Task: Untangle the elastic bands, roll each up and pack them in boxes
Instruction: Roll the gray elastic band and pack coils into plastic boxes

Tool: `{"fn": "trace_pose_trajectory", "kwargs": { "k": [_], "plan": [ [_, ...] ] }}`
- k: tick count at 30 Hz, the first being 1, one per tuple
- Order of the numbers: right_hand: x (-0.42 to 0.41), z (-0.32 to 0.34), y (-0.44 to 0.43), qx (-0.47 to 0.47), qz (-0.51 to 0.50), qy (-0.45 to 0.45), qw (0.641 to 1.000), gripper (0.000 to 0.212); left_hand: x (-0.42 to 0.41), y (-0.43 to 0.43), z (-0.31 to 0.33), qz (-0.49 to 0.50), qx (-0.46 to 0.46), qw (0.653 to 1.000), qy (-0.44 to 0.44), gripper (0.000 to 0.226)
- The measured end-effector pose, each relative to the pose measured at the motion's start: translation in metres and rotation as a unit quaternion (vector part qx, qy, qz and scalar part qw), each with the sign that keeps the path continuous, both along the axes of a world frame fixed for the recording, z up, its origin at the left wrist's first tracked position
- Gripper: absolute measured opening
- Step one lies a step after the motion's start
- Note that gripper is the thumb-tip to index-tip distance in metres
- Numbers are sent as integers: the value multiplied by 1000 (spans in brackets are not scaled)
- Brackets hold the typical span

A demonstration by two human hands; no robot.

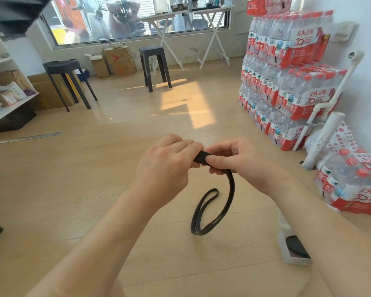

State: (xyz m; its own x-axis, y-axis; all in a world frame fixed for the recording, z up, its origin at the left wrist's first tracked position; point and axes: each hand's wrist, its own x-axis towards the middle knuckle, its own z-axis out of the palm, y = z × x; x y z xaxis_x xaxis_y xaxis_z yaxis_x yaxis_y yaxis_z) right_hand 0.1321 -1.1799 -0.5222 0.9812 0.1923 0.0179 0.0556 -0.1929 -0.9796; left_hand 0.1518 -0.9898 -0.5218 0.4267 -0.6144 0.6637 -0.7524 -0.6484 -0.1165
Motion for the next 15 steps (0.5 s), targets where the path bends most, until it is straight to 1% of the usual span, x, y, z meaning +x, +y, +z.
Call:
{"fn": "trace_pose_trajectory", "kwargs": {
  "k": [4, 6, 8, 10, 12, 15],
  "plan": [
    [4, -8, -2, 58, 47, 66, 995, 25, 0, 1, 4, -1, -16, 998, 64, 12],
    [3, -9, 0, 92, 49, 81, 991, 32, -1, 2, 8, 7, -50, 993, 110, 12],
    [2, -9, 1, 117, 43, 85, 989, 34, -2, 2, 10, 20, -96, 983, 157, 15],
    [3, -6, 0, 133, 33, 78, 987, 36, -5, 2, 12, 31, -163, 959, 228, 20],
    [2, -4, 0, 132, 28, 60, 989, 36, -7, 3, 15, 32, -234, 927, 290, 25],
    [0, -5, 5, 154, 16, 37, 987, 25, -8, 2, 18, 43, -298, 886, 353, 33]
  ]
}}
